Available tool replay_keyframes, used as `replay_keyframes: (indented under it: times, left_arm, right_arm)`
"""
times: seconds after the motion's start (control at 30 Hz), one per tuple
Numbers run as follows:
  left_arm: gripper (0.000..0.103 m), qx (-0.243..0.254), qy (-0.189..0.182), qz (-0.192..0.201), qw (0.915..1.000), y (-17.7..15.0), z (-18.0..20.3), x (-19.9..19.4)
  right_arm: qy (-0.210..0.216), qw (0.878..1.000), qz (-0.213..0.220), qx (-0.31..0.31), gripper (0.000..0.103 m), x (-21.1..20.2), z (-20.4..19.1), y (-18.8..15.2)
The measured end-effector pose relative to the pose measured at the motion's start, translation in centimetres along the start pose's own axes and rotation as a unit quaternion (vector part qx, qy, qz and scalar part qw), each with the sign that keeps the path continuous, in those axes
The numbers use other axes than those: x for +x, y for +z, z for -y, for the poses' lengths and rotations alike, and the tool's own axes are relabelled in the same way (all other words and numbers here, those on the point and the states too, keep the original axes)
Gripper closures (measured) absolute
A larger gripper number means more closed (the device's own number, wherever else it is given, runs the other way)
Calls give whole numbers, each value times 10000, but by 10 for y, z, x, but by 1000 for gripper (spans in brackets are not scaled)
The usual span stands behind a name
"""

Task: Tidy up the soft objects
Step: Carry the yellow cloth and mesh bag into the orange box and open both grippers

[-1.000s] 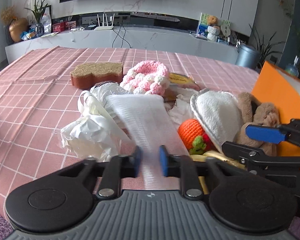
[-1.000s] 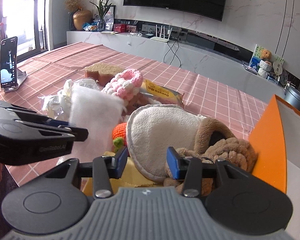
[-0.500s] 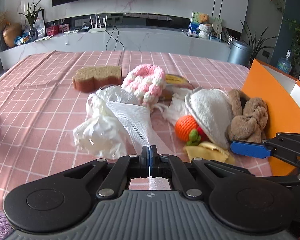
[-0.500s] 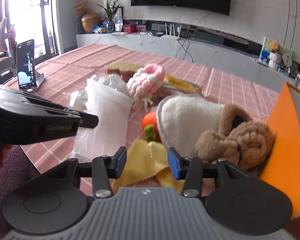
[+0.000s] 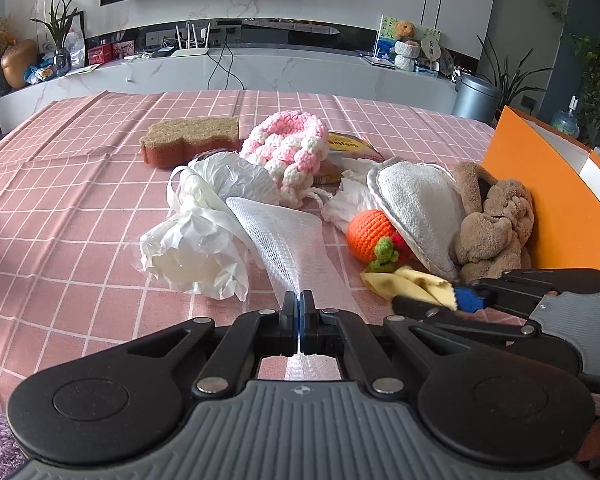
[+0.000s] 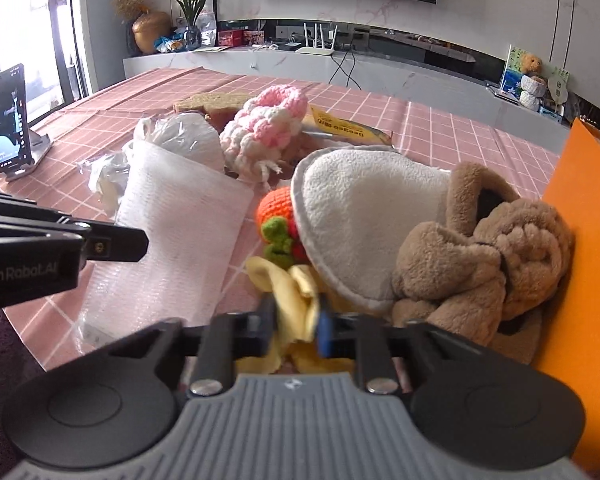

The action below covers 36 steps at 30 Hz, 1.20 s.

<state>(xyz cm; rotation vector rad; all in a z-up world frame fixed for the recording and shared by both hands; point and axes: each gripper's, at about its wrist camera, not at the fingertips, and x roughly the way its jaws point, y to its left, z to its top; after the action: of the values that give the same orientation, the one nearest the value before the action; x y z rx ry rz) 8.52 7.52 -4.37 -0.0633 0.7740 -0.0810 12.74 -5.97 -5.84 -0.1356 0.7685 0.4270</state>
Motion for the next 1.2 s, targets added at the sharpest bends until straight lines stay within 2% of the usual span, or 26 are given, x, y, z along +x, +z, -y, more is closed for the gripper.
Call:
replay_keyframes:
  times: [0.1,0.23,0.47,0.57,0.77,0.9,1.07,1.2]
  left_arm:
    - [103,44,-5,43,10000,0,3,-3]
    - [103,70,0,154,9999,2,7,-15]
    - [103,127,-6,564,9983,7,19,-45]
    - [103,191,-139,836,9962,11,27,-63]
    - [103,447,-511,1344,9886,27,55,-95]
    - [103,609,-964,1517,9818,42,79,-106]
    - [103,779,-1611,1643,9701,71,116,-109]
    - [103,1016,-1917,1756,9603,95,153,-100]
  right_arm:
    - [75,9999,-77,114,100,-3,7,1]
    - [135,9997,55,183,100,-25,11,1]
    - [126,9968,694,370,100,-82,20,9]
    - [137,9944,938,472,100,-106,25,12]
    - [46,9891,1352,581,100,-155,42,15]
    - [-191,9858,1530,667,100,-185,63,18]
    - [-606,9833,1508,818,100,-216,101,22]
    - [-1083,9823,1305,799,100,-227,132,22]
